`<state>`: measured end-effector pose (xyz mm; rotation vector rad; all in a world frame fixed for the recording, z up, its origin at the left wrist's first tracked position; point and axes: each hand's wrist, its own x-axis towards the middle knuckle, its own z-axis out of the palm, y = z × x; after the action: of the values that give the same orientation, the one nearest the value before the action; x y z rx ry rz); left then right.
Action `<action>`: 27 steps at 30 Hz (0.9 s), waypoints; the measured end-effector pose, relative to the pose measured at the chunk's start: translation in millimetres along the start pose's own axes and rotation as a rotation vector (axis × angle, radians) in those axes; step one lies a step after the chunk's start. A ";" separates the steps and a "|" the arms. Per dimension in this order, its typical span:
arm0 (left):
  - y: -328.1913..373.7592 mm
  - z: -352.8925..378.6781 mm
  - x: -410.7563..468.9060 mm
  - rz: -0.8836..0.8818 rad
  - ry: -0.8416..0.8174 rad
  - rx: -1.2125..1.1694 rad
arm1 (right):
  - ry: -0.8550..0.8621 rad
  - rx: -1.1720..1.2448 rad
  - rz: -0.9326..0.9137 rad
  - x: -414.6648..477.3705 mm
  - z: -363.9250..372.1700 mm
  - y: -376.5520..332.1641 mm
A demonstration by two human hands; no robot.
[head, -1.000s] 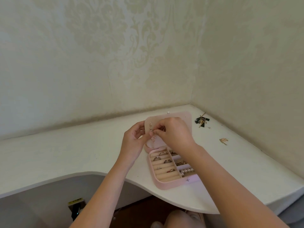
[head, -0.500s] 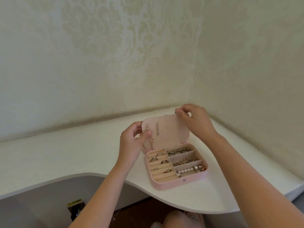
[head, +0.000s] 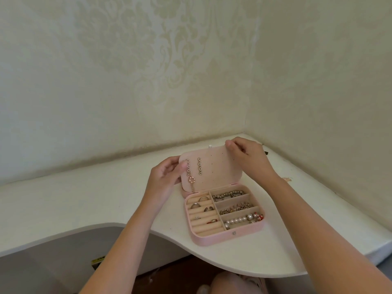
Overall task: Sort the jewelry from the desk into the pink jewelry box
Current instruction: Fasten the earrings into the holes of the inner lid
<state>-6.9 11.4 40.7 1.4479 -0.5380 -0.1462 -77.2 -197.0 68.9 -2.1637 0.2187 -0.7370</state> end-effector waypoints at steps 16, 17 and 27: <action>4.4 10.3 -0.3 0.035 0.036 0.013 | -0.066 -0.319 0.163 -9.2 -53.0 37.0; 4.0 11.3 -0.3 0.039 0.041 0.019 | -0.060 -0.384 0.213 -9.6 -63.2 42.7; -1.3 28.1 -0.6 0.078 0.135 0.088 | 0.062 -0.409 0.595 -31.0 -103.9 100.7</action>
<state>-19.3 -13.8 40.1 1.5077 -0.4944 0.0372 -153.0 -318.1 30.6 -2.2667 1.0712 -0.4342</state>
